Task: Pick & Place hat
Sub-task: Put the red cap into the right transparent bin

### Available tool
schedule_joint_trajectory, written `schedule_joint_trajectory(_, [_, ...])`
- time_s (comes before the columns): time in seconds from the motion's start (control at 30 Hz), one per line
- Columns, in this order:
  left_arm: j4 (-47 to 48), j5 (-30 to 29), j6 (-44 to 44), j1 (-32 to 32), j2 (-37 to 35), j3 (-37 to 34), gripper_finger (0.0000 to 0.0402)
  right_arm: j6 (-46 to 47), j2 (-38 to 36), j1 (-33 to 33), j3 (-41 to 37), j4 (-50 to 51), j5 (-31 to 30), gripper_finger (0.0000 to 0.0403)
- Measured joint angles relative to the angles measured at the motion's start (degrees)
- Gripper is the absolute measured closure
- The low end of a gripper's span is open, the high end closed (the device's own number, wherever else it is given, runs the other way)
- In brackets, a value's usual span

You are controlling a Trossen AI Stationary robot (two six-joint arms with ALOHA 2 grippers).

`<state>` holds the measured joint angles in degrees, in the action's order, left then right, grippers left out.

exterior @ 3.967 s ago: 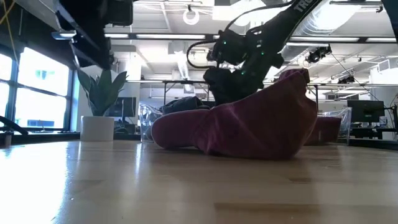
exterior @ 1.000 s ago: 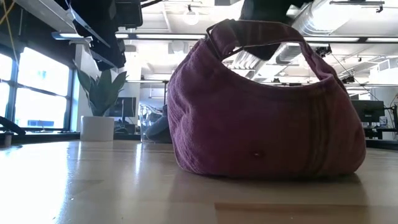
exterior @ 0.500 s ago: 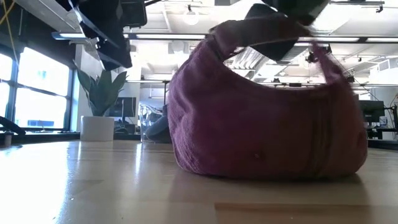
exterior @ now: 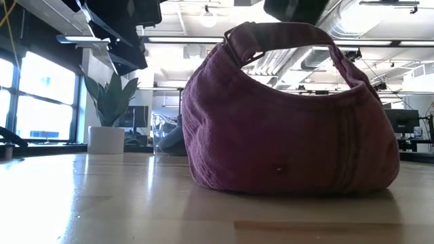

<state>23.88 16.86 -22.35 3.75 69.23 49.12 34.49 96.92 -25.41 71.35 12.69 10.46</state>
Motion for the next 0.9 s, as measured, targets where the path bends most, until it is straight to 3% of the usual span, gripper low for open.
schedule_joint_trajectory(0.2, [0.74, 1.73, -0.75, 0.0, 0.0, 0.0, 0.0223, -10.38, 3.54, 1.83, -1.16, 1.96, 0.04, 0.0228])
schedule_joint_trajectory(0.3, [0.93, 2.38, -1.98, 0.0, 0.0, 0.0, 0.0223, -16.04, 5.69, 1.37, -1.15, 1.5, 1.66, 0.0215])
schedule_joint_trajectory(0.4, [1.2, 2.74, -2.15, 0.0, 0.0, 0.0, 0.0223, -18.09, 6.65, 0.11, -1.18, 1.99, 0.71, 0.0247])
schedule_joint_trajectory(0.6, [1.03, 0.84, -2.22, 0.0, 0.0, 0.0, 0.0223, -9.42, 6.21, -1.37, -1.17, 1.45, -0.32, 0.0388])
schedule_joint_trajectory(0.73, [-0.32, 0.61, -2.24, 0.0, 0.0, 0.0, 0.0223, -0.56, 3.4, -1.24, -1.18, -2.47, 2.69, 0.038])
schedule_joint_trajectory(0.83, [-1.31, 0.63, -2.06, 0.0, 0.0, 0.0, 0.0223, 1.29, 1.03, -0.38, -1.09, -5.66, 6.1, 0.0396])
schedule_joint_trajectory(0.9, [-2.41, 0.52, -1.6, 0.0, 0.0, 0.0, 0.0223, 1.85, -0.18, 0.41, -2.2, -5.48, 4.95, 0.0394])
